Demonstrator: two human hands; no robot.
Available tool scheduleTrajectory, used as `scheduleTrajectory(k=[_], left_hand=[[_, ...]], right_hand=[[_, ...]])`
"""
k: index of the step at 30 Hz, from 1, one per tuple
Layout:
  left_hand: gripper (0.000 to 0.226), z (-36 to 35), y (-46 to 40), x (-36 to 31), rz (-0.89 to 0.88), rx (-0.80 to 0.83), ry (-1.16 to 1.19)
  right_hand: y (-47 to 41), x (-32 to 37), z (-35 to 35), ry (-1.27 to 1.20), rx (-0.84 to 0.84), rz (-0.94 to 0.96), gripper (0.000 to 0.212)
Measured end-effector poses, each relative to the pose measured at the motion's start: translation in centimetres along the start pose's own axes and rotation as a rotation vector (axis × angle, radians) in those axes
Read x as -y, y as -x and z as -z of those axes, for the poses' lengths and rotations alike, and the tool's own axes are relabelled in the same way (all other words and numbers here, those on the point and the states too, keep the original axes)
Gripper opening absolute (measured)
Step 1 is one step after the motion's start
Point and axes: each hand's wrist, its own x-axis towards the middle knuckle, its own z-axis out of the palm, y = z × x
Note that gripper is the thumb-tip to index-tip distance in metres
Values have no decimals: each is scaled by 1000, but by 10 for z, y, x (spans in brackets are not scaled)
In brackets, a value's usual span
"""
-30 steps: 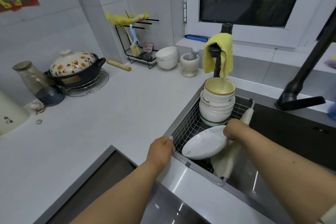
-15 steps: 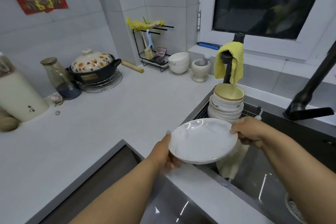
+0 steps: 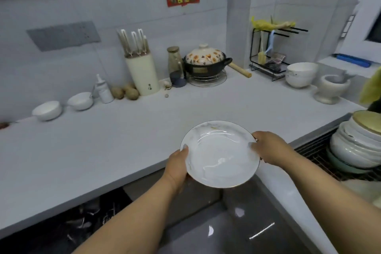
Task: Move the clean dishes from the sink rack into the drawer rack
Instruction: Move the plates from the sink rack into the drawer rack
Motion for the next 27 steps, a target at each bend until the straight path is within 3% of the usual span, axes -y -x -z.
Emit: scheduleTrajectory(k=[3,7,11,19,22,24,26,27], left_hand=[[38,58,17,8,-5,-115,52],[39,143,46,26,-16,-279,103],[39,227,83,51,1,-445,198],[36,358,163,95,34,-687,353],[35,396,187,110,34,-745,431],[35,419,202,120,36,-783,458],[34,437,215,129,34,-812,478],[35,446,220,134,32,-823,493]], right_hand=[[1,52,-31,69,11,92,27],[16,124,-73,129,136,231,13],[34,183,-118,88,168,318,31],[79,284,-223,189,234,431,46],[105,316,-262,145,170,444,25],[121,336,-288,105,153,471,22],[138,357,-310,-57,266,436,32],[148,368,-319,-227,415,352,36]])
